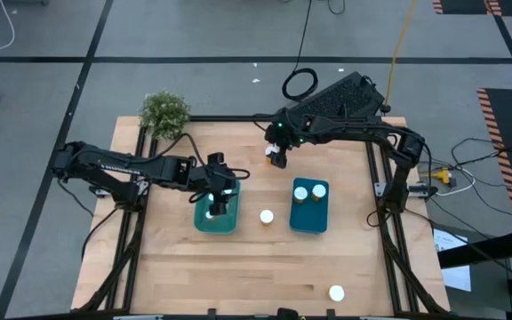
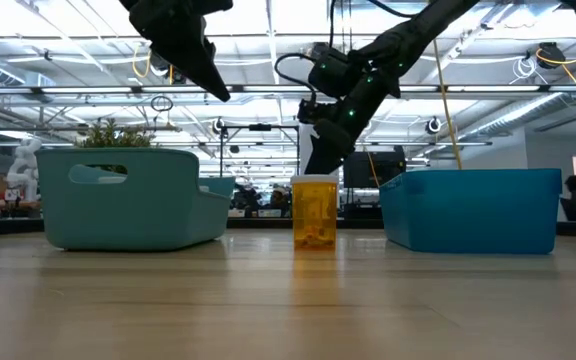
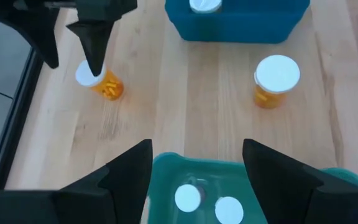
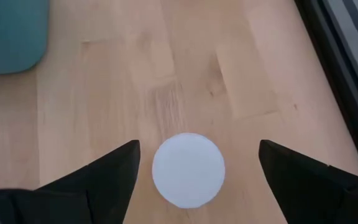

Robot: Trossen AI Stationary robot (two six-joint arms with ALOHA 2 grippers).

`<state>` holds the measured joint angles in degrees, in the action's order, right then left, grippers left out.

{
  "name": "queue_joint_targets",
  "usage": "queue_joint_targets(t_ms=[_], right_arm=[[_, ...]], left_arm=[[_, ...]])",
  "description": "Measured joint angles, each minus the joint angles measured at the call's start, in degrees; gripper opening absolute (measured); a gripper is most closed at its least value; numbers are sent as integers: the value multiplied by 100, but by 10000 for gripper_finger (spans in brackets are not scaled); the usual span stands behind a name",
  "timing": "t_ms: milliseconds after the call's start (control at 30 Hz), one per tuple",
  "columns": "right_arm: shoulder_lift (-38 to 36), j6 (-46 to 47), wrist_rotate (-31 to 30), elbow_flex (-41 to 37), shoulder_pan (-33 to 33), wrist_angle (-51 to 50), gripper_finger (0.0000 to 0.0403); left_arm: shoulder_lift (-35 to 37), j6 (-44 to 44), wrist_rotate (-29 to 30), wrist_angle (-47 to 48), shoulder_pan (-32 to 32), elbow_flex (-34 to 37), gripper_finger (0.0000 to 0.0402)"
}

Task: Pick and place medicine bottles into bin by pill shape (circle, oval)
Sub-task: Put the large orange pill bottle into the blue bin

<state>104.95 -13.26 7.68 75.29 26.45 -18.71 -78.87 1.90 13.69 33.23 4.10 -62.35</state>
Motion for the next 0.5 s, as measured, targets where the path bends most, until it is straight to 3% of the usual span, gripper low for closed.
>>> queue_joint_targets(t_ms=[500], right_arm=[[645,55,-10,-3,47,45,317]], left_arm=[[4,131,-2,-67,-11,0,251]])
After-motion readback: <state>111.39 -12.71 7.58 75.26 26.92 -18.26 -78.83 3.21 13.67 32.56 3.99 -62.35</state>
